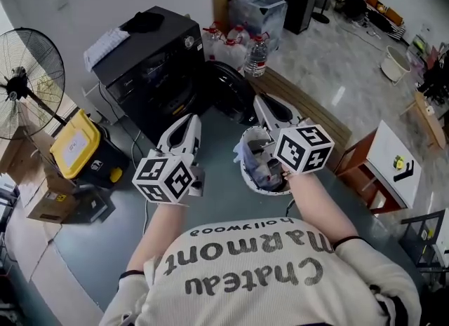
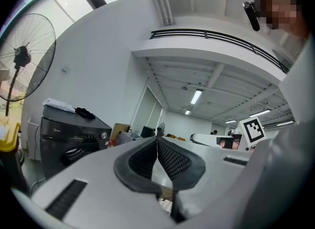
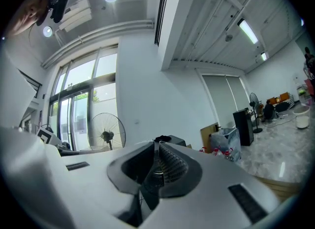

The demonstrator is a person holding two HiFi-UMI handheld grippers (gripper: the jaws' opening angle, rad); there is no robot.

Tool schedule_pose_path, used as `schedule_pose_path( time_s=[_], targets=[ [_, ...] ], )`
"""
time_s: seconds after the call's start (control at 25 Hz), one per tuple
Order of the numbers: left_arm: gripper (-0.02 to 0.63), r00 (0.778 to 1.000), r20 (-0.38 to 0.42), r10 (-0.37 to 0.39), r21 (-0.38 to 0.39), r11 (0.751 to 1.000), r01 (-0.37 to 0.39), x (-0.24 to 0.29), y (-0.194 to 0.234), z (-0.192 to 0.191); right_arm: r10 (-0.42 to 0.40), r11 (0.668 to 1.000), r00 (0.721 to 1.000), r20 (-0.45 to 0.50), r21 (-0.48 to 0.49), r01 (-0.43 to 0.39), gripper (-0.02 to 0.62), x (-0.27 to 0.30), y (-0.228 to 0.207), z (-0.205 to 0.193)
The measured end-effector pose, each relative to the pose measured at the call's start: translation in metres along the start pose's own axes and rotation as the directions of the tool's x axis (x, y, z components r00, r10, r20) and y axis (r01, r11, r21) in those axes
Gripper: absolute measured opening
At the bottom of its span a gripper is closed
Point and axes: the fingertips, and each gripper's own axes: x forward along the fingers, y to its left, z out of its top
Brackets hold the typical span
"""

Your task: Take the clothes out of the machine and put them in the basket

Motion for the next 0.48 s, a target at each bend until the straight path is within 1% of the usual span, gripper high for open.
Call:
schedule_pose_path(
  time_s=[0.28, 0.48],
  targets=[
    [0.014, 1.000, -0.003, -0.002, 0.000, 1.000, 0.002, 0.007, 0.000, 0.000, 0.005, 1.000, 1.000, 0.000, -0.015, -0.005, 0.052, 0.003, -0.004, 0.004],
    [0.014, 1.000, 0.000, -0.003, 0.001, 1.000, 0.003, 0.011, 0.002, 0.003, -0.006, 1.000, 1.000, -0.003, -0.017, 0.006, 0.052, 0.008, -0.010, 0.006]
  ],
)
